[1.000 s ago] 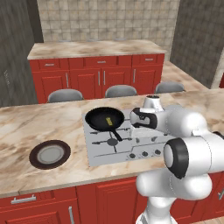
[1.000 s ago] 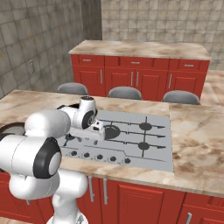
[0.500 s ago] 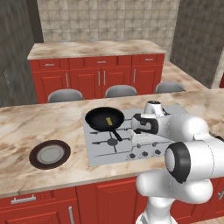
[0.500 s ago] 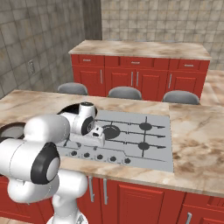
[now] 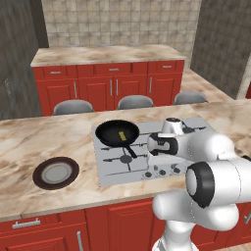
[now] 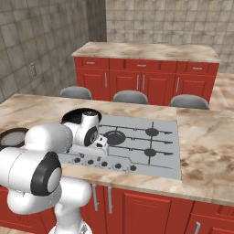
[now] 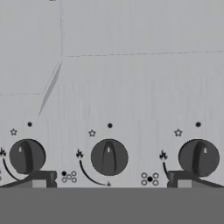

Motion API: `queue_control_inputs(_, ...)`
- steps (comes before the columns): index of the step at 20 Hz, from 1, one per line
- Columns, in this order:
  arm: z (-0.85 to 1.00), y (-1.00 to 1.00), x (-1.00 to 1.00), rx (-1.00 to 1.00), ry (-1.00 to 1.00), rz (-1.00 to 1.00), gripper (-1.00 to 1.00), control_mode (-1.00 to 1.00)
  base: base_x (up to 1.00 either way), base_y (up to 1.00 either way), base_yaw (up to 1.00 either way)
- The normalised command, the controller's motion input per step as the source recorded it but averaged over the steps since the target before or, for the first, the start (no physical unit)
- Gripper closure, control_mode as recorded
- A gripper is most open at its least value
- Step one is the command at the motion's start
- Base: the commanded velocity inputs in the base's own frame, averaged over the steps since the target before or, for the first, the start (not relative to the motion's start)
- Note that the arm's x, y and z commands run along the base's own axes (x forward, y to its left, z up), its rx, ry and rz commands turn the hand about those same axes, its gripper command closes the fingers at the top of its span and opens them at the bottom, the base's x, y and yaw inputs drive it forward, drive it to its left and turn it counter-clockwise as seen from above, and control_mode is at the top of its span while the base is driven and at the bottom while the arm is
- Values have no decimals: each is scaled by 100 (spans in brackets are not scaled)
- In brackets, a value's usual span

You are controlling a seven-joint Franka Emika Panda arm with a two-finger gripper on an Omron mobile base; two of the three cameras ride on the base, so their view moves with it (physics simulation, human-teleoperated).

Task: Pick up the butter stick and place it in the pan. Then turn on the burner for the pan.

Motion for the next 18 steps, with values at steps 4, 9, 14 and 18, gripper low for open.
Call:
queue_control_inputs(4, -8, 0, 0, 0, 0, 0, -100, -100, 0, 0, 0)
queue_control_inputs(9, -6, 0, 0, 0, 0, 0, -100, -100, 0, 0, 0)
queue_control_inputs(14, -11, 0, 0, 0, 0, 0, -100, -100, 0, 0, 0)
queue_control_inputs(18, -12, 0, 0, 0, 0, 0, -100, -100, 0, 0, 0)
